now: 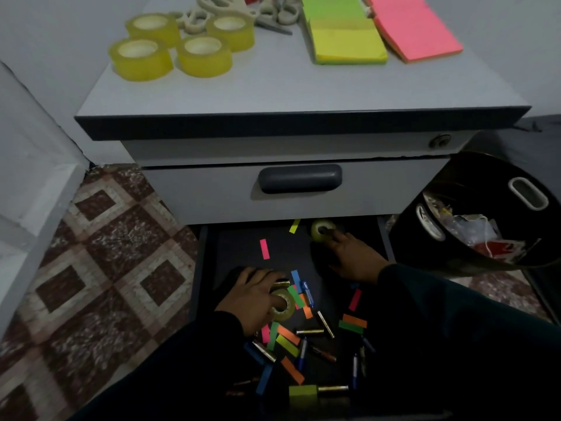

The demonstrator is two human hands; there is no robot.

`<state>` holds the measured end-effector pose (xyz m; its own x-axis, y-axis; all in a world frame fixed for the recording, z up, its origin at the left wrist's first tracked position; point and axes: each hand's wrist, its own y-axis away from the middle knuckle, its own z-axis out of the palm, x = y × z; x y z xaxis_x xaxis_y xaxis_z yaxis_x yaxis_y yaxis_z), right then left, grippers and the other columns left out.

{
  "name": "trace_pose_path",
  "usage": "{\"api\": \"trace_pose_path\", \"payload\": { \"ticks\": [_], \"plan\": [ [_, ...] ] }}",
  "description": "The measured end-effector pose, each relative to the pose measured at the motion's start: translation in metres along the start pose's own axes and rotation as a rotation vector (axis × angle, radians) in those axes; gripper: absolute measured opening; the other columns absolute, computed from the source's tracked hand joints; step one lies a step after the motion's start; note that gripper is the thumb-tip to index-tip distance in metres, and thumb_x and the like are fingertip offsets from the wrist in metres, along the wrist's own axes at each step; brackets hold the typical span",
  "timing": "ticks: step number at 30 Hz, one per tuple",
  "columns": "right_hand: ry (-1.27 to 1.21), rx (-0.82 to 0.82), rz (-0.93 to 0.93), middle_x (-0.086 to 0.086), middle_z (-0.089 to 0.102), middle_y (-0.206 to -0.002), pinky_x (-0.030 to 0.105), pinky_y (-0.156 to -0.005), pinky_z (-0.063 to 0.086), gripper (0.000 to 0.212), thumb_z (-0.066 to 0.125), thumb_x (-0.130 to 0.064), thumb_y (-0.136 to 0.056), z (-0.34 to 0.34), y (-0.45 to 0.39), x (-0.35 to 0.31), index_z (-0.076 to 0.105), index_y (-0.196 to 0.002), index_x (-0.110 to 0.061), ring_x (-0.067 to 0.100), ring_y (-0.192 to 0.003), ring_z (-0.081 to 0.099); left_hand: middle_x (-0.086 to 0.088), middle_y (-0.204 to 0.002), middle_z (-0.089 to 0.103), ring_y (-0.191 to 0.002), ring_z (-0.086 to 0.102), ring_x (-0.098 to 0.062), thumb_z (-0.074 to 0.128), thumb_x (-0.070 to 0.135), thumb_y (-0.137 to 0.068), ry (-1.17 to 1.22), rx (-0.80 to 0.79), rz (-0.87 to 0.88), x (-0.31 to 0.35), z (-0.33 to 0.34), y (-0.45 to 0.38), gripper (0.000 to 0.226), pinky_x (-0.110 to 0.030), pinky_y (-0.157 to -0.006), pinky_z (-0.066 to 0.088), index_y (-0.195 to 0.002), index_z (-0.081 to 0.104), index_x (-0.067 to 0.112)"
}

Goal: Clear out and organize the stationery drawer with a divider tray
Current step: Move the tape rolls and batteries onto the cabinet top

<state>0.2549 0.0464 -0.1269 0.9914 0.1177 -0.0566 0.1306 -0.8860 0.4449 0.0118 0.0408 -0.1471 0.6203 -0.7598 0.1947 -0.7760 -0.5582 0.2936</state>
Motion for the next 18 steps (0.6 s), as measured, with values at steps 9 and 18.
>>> {"api": "trace_pose_path", "payload": {
  "ticks": [9,18],
  "plan": [
    [-0.135,0.026,0.023,0.004,0.047,-0.132,0.027,-0.089,0.046,0.063,0.061,-0.038,-0.086,-0.005,0.019,-0.008,0.034,-0.141,-0.020,0.018,-0.115,0.051,0.006,-0.157,0.011,-0.142,0.013,-0.019,0.058,0.039,-0.087,-0.027,-0.069,-0.015,0.001,-0.003,0.000,0.044,-0.036,-0.112,0.010,-0.130,0.054,0.028],
    [0.038,-0.106,0.033,0.008,0.025,-0.150,0.036,-0.102,0.040,0.068,0.052,-0.032,-0.093,0.017,0.037,-0.026,0.017,-0.150,-0.020,0.029,-0.133,0.035,0.002,-0.154,0.021,-0.137,0.022,-0.021,0.053,0.018,-0.090,-0.071,-0.080,-0.030,0.017,-0.008,0.005,0.040,-0.036,-0.110,0.018,-0.129,0.054,0.021]
  ]
}}
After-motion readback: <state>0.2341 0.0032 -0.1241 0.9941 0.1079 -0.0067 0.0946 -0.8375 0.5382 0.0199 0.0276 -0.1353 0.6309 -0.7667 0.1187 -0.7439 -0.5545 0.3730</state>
